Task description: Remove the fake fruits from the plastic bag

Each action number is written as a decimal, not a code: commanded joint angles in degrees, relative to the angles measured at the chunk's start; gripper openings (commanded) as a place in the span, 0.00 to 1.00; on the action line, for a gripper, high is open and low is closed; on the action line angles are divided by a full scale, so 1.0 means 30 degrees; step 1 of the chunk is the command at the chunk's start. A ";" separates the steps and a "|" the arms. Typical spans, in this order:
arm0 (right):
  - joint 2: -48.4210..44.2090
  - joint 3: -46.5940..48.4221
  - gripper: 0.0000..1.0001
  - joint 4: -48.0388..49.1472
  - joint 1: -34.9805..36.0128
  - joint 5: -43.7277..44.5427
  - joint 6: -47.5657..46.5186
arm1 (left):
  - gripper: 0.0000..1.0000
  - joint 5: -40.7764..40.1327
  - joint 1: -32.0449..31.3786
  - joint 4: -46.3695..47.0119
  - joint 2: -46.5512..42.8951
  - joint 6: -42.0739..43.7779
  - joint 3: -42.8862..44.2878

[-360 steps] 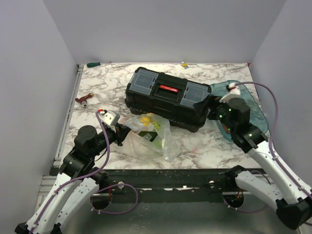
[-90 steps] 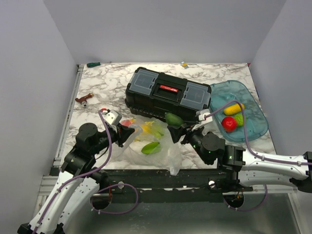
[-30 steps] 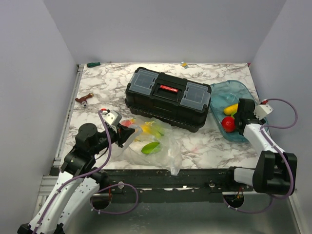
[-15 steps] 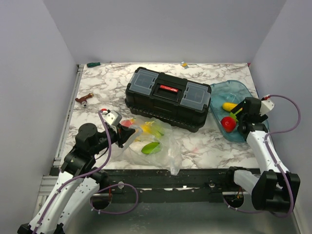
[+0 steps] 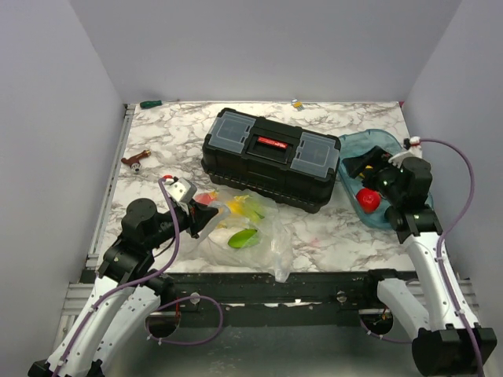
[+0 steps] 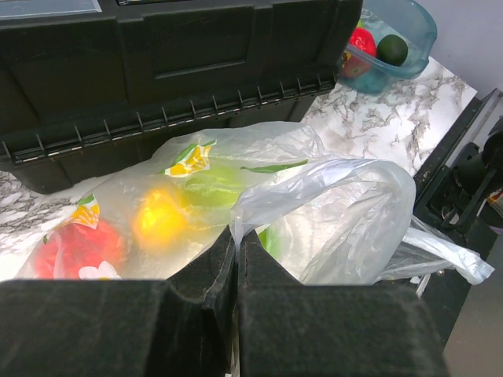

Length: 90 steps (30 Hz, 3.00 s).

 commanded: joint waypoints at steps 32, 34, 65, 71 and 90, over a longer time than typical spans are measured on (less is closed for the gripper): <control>1.3425 0.2243 0.50 0.6532 2.4936 1.1694 -0.5653 | 0.00 0.1404 0.0127 0.0583 -0.0132 -0.0134 0.0233; 1.4369 0.2806 0.50 0.6669 2.4932 1.1742 -0.6301 | 0.00 0.1473 0.0126 0.0572 -0.0100 -0.0148 0.0239; 1.9994 0.5412 0.70 0.5418 2.4947 1.2313 -0.7458 | 0.00 0.1608 0.0127 0.0637 0.0290 -0.0113 0.0262; 1.9612 0.5598 0.54 0.5418 2.4931 1.2275 -0.7371 | 0.00 0.1630 0.0126 0.0641 0.0310 -0.0133 0.0271; 1.6080 0.4174 0.32 0.7744 2.4938 1.1603 -0.6640 | 0.00 0.1579 0.0126 0.0604 0.0462 -0.0104 0.0263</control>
